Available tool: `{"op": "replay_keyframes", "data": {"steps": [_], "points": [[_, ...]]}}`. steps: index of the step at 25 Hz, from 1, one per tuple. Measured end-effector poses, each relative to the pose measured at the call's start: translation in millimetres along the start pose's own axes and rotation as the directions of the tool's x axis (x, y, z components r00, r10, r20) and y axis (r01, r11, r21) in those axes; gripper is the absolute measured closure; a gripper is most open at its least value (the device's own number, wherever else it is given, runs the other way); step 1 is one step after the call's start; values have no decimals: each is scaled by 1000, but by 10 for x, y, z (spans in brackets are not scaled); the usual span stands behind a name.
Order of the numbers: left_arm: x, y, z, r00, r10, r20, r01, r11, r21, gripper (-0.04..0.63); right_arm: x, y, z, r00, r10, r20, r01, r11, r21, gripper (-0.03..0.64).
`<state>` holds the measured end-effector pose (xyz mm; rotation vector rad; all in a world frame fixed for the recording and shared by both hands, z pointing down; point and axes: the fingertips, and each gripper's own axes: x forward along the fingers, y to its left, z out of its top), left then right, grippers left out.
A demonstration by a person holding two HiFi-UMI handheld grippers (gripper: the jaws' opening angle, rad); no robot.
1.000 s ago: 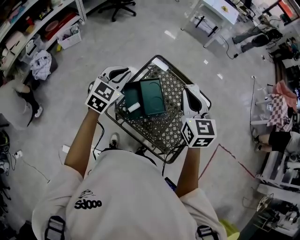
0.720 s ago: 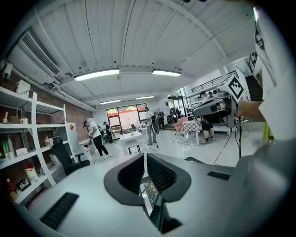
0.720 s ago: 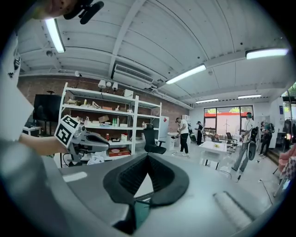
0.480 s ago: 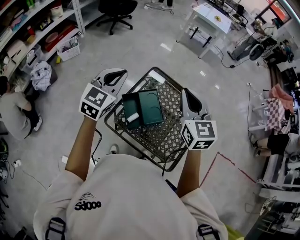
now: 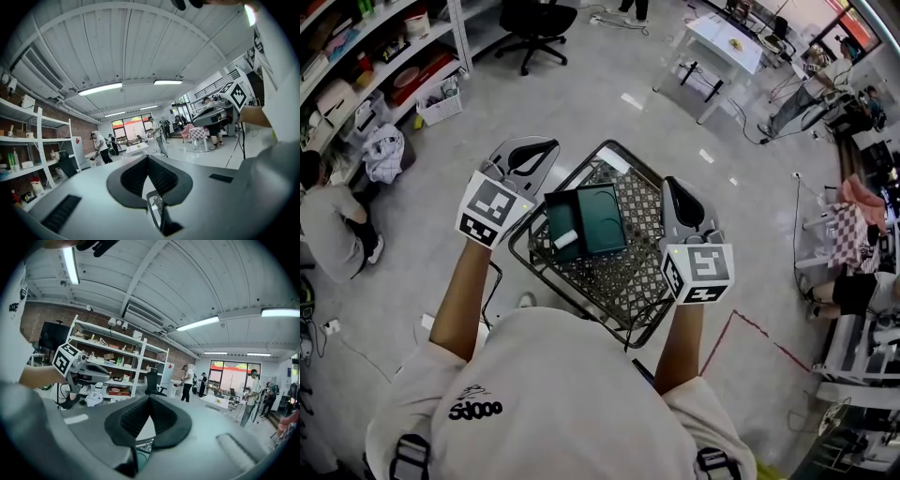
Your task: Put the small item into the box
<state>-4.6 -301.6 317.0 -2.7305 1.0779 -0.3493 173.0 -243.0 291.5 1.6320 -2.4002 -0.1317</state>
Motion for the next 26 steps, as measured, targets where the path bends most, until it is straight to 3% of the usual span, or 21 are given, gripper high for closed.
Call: {"op": "replay_keyframes", "data": {"steps": [26], "points": [[38,-197,-157,998,-53,-46,53,999,-5,589,-50,12,-177,999,-6,-50,6,1000,-3,606]]}}
